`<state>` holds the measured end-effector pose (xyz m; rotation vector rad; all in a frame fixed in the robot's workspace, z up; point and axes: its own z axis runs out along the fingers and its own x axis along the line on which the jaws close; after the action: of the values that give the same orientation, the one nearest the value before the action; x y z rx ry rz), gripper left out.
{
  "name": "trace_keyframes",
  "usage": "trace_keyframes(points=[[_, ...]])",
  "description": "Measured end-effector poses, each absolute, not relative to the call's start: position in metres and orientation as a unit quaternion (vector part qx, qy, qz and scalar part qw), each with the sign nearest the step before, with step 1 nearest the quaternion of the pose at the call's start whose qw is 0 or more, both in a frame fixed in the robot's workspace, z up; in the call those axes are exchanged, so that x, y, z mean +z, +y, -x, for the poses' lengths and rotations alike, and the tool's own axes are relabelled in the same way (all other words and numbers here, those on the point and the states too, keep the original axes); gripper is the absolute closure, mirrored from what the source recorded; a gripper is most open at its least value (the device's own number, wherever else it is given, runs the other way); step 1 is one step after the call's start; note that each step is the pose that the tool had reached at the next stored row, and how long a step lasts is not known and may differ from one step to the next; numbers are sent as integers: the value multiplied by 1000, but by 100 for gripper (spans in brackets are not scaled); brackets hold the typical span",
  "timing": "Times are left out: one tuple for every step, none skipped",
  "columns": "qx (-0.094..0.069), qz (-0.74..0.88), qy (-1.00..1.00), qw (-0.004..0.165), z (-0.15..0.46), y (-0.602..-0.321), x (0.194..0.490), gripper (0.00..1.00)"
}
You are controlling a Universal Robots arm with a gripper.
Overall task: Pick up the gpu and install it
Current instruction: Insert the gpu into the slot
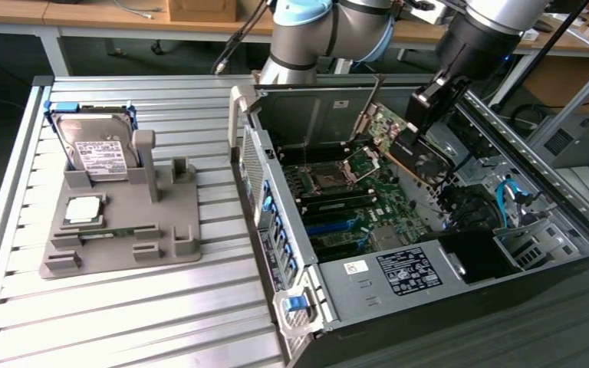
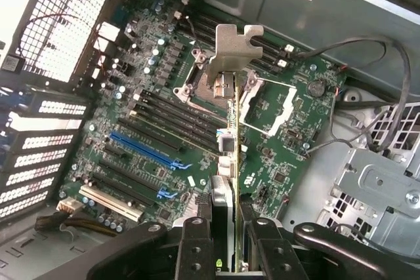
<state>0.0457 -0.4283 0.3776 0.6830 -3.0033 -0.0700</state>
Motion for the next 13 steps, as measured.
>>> trace_keyframes(points=[[-23, -224, -974, 30, -46, -428, 378, 73], [-23, -226, -973, 30, -46, -428, 378, 73], [-22, -228, -973, 31, -46, -428, 378, 73], [-22, -230, -973, 31, -46, -428, 378, 73], [-22, -232, -972, 31, -46, -428, 378, 73], [-22, -234, -972, 31, -46, -428, 378, 73], [-22, -237, -971, 31, -46, -428, 378, 73], [-22, -239, -970, 31, -46, -428, 378, 73], [-22, -241, -970, 31, -46, -428, 378, 73], [-22, -244, -969, 31, -46, -428, 378, 73], [-22, -245, -969, 31, -46, -428, 378, 73], [-22, -248, -968, 31, -46, -428, 378, 73], [-22, -250, -968, 31, -46, -428, 378, 73]])
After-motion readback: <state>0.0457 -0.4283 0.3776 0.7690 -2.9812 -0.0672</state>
